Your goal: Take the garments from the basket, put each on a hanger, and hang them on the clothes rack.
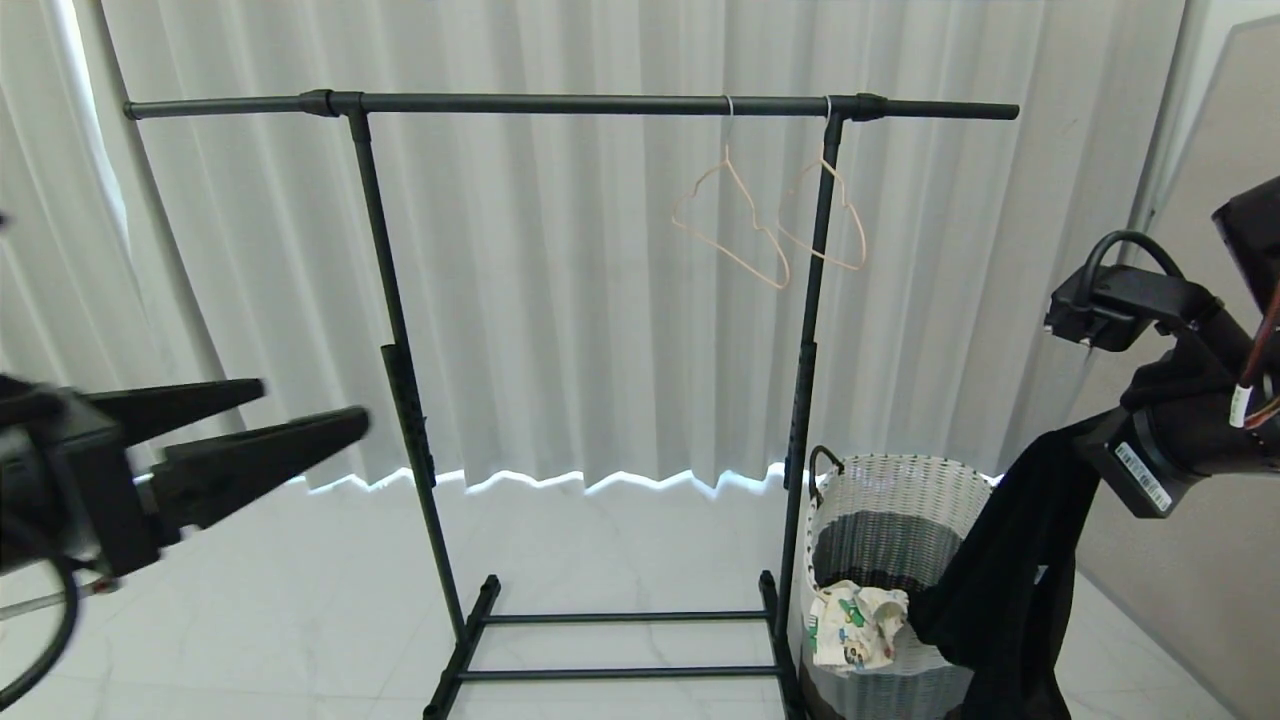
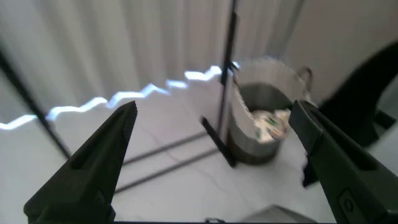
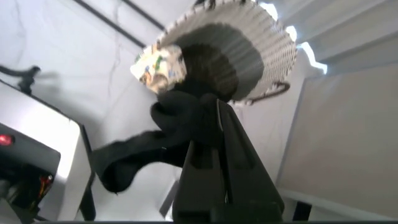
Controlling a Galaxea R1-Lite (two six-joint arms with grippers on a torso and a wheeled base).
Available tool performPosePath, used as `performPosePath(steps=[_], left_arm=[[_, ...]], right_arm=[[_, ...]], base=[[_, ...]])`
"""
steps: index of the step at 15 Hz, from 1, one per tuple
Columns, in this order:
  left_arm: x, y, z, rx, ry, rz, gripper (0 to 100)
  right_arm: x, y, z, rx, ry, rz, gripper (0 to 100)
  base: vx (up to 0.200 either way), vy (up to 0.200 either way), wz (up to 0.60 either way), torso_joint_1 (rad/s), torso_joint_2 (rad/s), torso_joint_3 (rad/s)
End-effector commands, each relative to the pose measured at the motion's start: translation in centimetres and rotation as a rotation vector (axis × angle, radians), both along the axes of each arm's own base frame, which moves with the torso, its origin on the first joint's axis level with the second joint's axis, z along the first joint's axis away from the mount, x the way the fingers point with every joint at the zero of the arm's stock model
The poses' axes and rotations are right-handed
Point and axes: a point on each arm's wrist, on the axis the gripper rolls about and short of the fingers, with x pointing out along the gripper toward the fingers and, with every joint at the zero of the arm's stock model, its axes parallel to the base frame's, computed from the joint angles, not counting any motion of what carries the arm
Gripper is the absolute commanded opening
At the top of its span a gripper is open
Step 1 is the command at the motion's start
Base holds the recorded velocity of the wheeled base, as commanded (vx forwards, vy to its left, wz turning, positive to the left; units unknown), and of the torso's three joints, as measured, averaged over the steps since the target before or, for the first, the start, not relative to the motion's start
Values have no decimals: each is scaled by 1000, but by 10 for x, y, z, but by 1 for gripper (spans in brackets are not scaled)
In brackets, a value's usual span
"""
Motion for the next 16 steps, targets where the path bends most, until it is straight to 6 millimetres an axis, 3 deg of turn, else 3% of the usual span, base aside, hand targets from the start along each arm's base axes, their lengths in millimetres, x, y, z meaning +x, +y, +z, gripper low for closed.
performPosePath(steps=[1, 5, 8, 12, 16], left_arm=[[63, -101, -39, 102, 256, -228, 100], [35, -175, -81, 201, 407, -460, 100], [18, -229, -99, 58, 505, -462, 100], [23, -261, -123, 69, 497, -418, 100], [50, -285, -121, -53, 449, -388, 100]], right_arm=[[-1, 4, 6, 14, -19, 14, 0], [-11, 20, 7, 53, -10, 71, 0], [-22, 36, 8, 104, 11, 110, 0], [-31, 50, 15, 168, 13, 142, 0], [-40, 56, 22, 203, 6, 170, 0]], base=[[0, 0, 0, 0, 0, 0], [0, 0, 0, 0, 0, 0], [0, 0, 0, 0, 0, 0], [0, 0, 0, 0, 0, 0], [0, 0, 0, 0, 0, 0]])
